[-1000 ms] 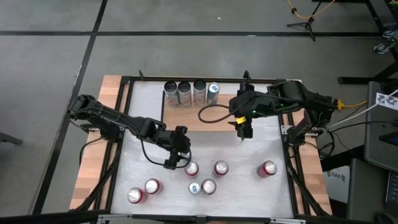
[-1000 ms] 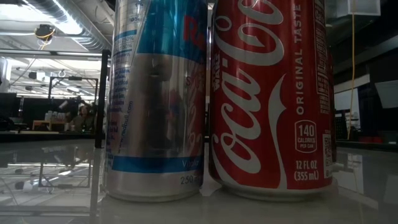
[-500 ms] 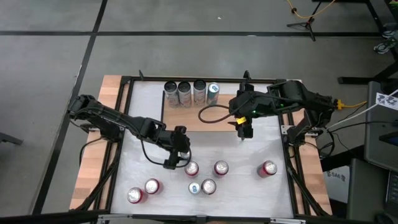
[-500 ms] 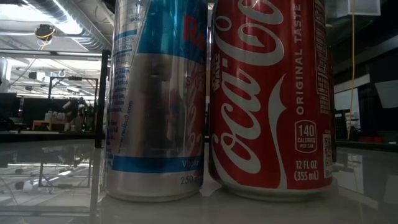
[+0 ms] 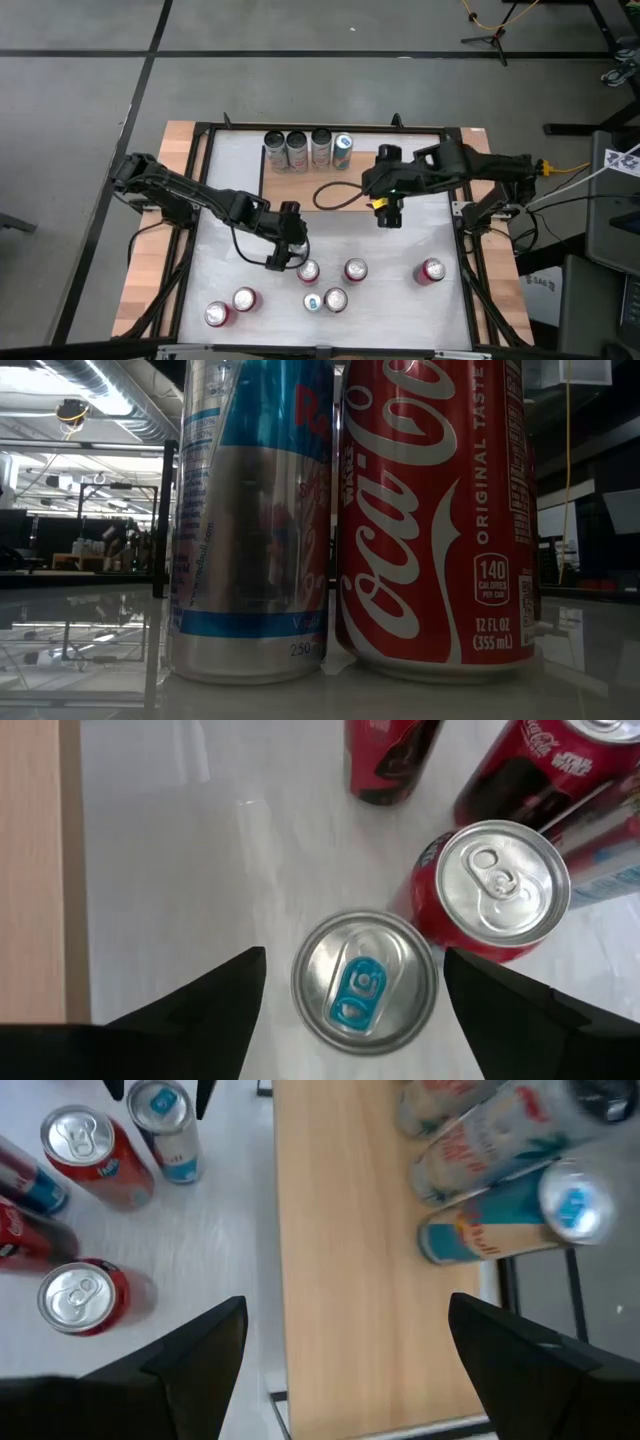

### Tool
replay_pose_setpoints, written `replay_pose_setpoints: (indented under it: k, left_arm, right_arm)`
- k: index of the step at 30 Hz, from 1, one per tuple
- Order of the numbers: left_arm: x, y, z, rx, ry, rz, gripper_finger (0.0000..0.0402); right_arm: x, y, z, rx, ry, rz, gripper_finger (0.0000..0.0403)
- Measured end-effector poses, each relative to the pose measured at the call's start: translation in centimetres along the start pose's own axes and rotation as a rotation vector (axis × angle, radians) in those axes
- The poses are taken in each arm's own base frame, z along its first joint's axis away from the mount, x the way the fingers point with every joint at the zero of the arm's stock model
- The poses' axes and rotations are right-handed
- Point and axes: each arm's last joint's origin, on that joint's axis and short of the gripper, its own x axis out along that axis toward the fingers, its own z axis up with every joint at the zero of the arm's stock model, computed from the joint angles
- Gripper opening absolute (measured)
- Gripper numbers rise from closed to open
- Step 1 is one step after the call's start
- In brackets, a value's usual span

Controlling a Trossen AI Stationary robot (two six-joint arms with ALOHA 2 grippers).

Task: Place canned beverage on shelf
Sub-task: Put the top blue soda can on the shelf

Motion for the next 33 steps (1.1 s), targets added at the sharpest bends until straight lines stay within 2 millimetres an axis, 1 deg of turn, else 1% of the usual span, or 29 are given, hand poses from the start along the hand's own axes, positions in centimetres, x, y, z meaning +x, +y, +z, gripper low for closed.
replay_pose_setpoints:
  k: [3, 10, 15, 18, 20, 23, 26, 28, 33]
  left_arm:
    - [0.2, 0.0, -0.1, 0.001, 0.012, -0.002, 0.0300]
    - [1.1, -0.1, -0.2, 0.002, 0.035, -0.002, 0.0300]
    - [2.0, -0.2, -0.5, 0.005, 0.077, 0.001, 0.0300]
    - [2.8, -0.3, -0.6, 0.011, 0.094, 0.003, 0.0300]
    - [3.2, -0.4, -0.7, 0.012, 0.111, 0.004, 0.0300]
    - [3.2, -0.4, -0.8, 0.015, 0.123, 0.004, 0.0300]
    - [3.2, -0.4, -0.8, 0.014, 0.116, 0.004, 0.0300]
    - [3.2, -0.4, -0.8, 0.014, 0.115, 0.005, 0.0300]
    - [3.2, -0.4, -0.8, 0.014, 0.115, 0.008, 0.0300]
  right_arm:
    - [1.6, 0.5, -0.4, -0.005, 0.020, 0.014, 0.0335]
    - [4.3, 1.3, -1.5, -0.009, 0.045, 0.048, 0.0335]
    - [5.6, 1.8, -1.6, -0.006, 0.039, 0.104, 0.0335]
    - [6.8, 2.2, -2.0, -0.008, 0.050, 0.131, 0.0335]
    - [7.8, 2.8, -2.5, -0.019, 0.049, 0.135, 0.0335]
    - [9.4, 3.6, -3.2, -0.024, 0.042, 0.155, 0.0335]
    - [10.6, 4.2, -3.7, -0.024, 0.039, 0.196, 0.0335]
    - [11.0, 4.6, -3.8, -0.023, 0.021, 0.218, 0.0335]
    - [11.6, 4.8, -3.9, -0.019, 0.000, 0.221, 0.0335]
